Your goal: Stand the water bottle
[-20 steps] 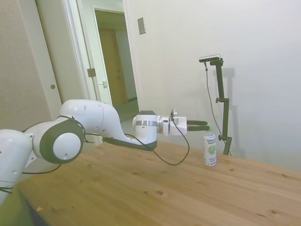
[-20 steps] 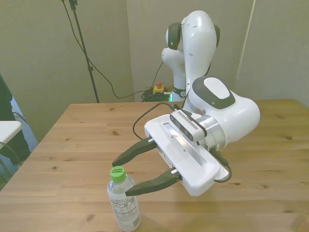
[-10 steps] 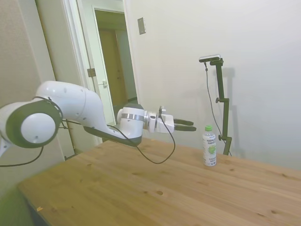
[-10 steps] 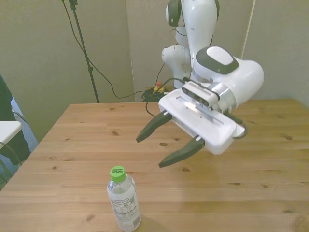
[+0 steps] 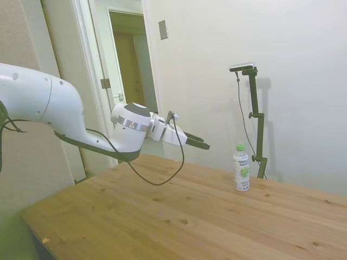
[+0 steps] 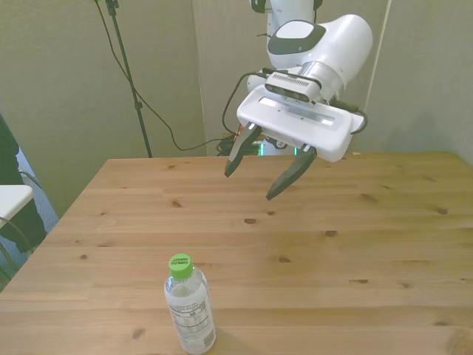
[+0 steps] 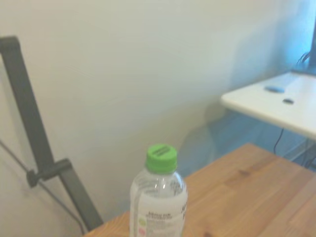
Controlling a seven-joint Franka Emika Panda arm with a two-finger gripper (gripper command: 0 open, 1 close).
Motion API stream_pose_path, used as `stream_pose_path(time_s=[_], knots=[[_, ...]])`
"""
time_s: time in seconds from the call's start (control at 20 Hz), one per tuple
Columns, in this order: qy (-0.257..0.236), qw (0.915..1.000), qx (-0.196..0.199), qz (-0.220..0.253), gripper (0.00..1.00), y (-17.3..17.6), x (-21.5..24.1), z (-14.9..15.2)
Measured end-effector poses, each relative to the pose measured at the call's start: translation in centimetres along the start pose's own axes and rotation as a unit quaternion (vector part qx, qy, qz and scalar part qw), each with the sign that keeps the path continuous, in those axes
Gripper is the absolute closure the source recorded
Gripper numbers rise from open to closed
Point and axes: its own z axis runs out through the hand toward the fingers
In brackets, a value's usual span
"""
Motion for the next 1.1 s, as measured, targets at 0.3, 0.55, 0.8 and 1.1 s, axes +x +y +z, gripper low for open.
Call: stream_pose_path(time_s=[0.3,0.55,0.8,1.1], knots=[[-0.123,0.9903,-0.050,-0.042,0.00,2.9,-0.9,-2.3],[-0.226,0.9665,-0.083,-0.089,0.00,4.2,-2.0,-8.0],[-0.305,0.9343,-0.118,-0.141,0.00,5.7,0.6,-12.8],[-0.347,0.9126,-0.140,-0.164,0.00,8.6,-1.0,-15.3]])
